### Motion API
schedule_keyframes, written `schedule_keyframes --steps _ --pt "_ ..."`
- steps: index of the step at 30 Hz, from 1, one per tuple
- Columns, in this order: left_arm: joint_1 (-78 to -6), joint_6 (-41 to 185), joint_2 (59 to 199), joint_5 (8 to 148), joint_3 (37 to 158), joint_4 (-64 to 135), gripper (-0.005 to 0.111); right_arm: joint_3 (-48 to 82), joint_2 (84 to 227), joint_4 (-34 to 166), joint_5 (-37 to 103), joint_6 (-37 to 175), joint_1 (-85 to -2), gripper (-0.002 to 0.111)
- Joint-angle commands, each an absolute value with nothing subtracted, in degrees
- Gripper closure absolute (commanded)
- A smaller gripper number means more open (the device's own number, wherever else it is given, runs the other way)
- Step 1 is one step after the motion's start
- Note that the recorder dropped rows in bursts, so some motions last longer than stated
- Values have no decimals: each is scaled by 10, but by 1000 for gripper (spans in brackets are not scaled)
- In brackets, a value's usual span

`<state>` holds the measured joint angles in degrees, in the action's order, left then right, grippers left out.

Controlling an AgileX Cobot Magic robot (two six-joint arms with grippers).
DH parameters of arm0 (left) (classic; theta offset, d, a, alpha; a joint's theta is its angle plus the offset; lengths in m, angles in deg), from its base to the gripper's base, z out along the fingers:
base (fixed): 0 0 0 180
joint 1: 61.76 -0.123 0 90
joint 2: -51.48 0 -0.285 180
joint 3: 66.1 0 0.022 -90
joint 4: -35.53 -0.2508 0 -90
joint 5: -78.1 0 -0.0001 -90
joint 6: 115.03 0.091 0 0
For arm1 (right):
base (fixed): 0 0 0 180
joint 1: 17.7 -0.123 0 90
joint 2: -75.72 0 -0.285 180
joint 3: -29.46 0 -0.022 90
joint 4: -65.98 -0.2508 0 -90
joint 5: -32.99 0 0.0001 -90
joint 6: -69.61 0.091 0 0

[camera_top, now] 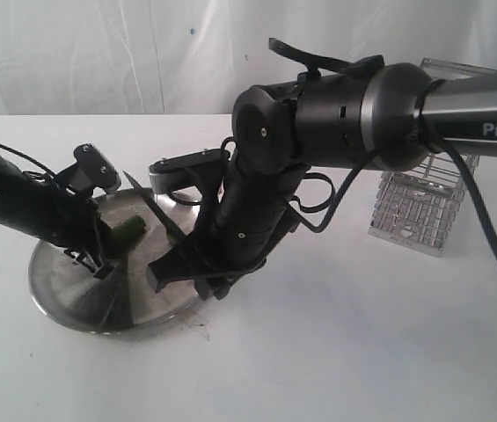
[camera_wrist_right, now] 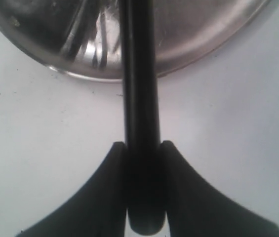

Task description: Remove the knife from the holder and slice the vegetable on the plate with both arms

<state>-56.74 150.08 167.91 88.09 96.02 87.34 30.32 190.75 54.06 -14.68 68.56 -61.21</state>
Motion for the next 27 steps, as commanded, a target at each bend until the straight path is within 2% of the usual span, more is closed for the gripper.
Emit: schedule_keyframes --steps 1,7,10,21,27 --pt "-565 1541 1666 1017 954 838 106 307 1904 575 -129 719 -611 108" --pt "-565 1549 1672 1012 954 838 106 307 1904 605 -135 754 -611 108" --pt "-565 1519 1672 987 954 844 103 307 1904 606 -135 754 -611 108" --pt "-565 1457 1672 946 954 844 77 307 1904 606 -136 754 -611 108" --pt "-565 1453 1665 950 954 844 49 307 1904 606 -136 754 -611 108"
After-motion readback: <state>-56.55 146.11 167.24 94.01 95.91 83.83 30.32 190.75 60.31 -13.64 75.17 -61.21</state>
